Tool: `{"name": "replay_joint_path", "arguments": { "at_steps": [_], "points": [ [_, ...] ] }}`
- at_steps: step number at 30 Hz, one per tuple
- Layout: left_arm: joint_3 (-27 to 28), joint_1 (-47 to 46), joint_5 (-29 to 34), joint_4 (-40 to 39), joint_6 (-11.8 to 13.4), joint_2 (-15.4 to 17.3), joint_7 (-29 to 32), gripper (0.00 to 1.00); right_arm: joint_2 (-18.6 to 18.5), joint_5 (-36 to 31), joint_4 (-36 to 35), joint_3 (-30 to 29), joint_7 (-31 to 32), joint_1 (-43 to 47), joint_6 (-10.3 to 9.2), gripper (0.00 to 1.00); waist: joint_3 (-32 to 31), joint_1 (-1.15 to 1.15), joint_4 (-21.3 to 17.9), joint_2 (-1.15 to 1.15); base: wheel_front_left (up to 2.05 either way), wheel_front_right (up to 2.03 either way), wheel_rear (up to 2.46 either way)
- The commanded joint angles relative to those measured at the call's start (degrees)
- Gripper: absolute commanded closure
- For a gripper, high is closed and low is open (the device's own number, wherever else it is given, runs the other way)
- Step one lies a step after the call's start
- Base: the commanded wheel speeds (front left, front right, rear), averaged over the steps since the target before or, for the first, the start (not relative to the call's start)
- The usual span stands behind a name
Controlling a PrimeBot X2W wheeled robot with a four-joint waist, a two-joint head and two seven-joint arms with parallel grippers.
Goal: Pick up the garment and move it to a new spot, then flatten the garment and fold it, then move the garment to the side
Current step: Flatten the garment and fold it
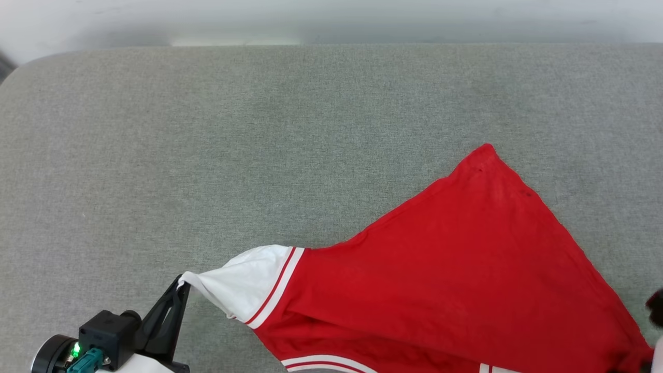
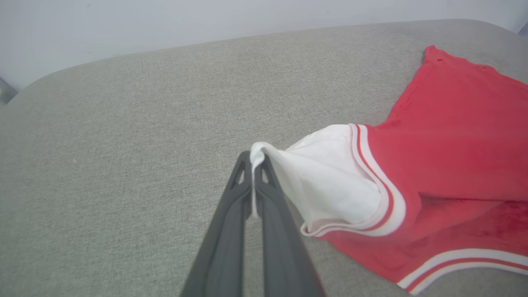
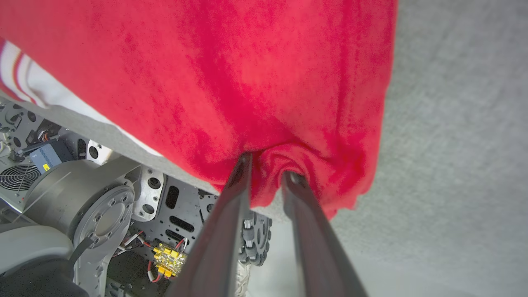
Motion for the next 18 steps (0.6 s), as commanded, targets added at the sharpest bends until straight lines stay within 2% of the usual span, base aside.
{"name": "replay_joint_path", "arguments": {
  "at_steps": [1, 6, 10, 14, 18],
  "points": [
    [-0.02, -0.09, 0.32, -0.19, 0.39, 0.19, 0.01, 1.0, -1.0, -1.24, -2.25, -1.98, -0.11, -1.8, -0.03, 0.0, -0.15, 0.01, 0.0, 0.0, 0.0, 0.0, 0.0],
    [-0.33, -0.77, 0.56, -0.53, 0.45, -0.25, 0.2, 1.0, -0.46, -2.22, -10.15, -8.06, 0.25, -8.66, -0.02, 0.0, 0.24, 0.01, 0.55, 0.0, 0.0, 0.0, 0.0],
    [-0.66, -1.47, 1.04, -0.42, 0.35, -0.57, 0.36, 1.0, -0.67, -3.11, -14.29, -8.99, 3.08, -15.19, -0.02, 0.0, 1.29, 0.01, 1.37, 0.0, 0.0, 0.0, 0.0],
    [-1.23, -2.96, 1.69, 0.02, -0.21, -1.24, 0.39, 1.0, -1.54, -4.3, -15.96, -5.6, 9.2, -25.79, -0.02, 0.0, 3.23, 0.01, 2.98, 0.0, 0.0, 0.0, 0.0],
    [-2.02, -5.06, 2.41, 0.62, -1.2, -2.48, 0.41, 1.0, -1.11, -5.75, -13.2, 1.56, 16.78, -37.16, -0.02, 0.0, 5.62, 0.01, 5.0, 0.0, 0.0, 0.0, 0.0]
  ]
}}
